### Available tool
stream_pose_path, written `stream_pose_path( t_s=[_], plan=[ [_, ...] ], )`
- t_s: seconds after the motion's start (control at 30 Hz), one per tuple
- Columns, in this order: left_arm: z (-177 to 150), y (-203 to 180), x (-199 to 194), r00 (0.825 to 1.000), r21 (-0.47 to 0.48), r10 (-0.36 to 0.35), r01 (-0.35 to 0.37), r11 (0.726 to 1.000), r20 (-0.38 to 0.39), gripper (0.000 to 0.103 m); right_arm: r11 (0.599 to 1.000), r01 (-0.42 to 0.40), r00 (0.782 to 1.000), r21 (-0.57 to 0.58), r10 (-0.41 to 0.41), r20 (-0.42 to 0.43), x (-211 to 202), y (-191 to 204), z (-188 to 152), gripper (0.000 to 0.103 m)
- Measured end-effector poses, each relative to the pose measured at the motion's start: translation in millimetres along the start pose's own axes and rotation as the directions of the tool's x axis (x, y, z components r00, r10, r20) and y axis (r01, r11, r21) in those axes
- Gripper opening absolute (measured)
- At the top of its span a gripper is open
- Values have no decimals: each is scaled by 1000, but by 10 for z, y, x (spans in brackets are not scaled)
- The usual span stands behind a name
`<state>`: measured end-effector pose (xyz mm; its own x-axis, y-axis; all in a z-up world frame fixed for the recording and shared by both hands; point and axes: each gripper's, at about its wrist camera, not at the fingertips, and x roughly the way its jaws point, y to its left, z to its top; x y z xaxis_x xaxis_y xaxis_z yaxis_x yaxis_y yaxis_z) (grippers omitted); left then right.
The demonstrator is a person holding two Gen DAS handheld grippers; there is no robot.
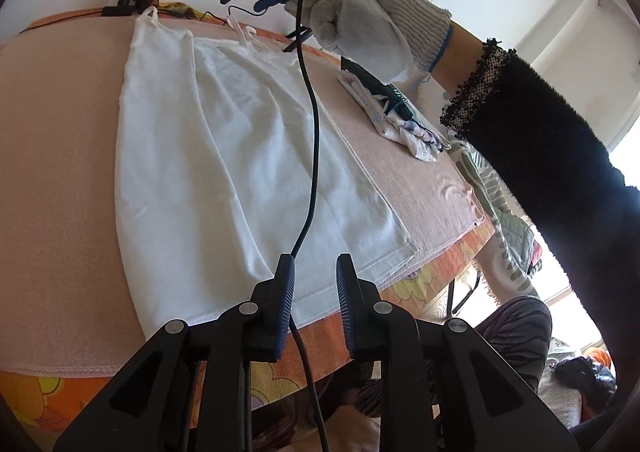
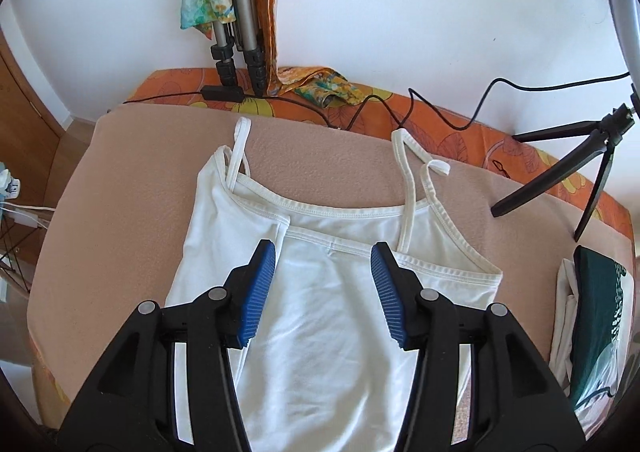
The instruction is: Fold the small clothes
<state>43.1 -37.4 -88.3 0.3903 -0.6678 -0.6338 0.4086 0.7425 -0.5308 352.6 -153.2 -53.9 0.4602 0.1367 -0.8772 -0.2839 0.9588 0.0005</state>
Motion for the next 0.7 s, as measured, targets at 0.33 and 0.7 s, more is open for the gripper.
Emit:
stream_pose_path(
  t_s=[0.33,0.7],
  plan=[
    [101,-305,-105,994,102,37,-47,994,103,20,999,-14,994,35,10,113,-918,-835,-388,52],
    [-80,-960,642,998,267,56,-54,962,1,27,999,-11,993,36,6,119,-1118,-1664,-764,52]
  ],
)
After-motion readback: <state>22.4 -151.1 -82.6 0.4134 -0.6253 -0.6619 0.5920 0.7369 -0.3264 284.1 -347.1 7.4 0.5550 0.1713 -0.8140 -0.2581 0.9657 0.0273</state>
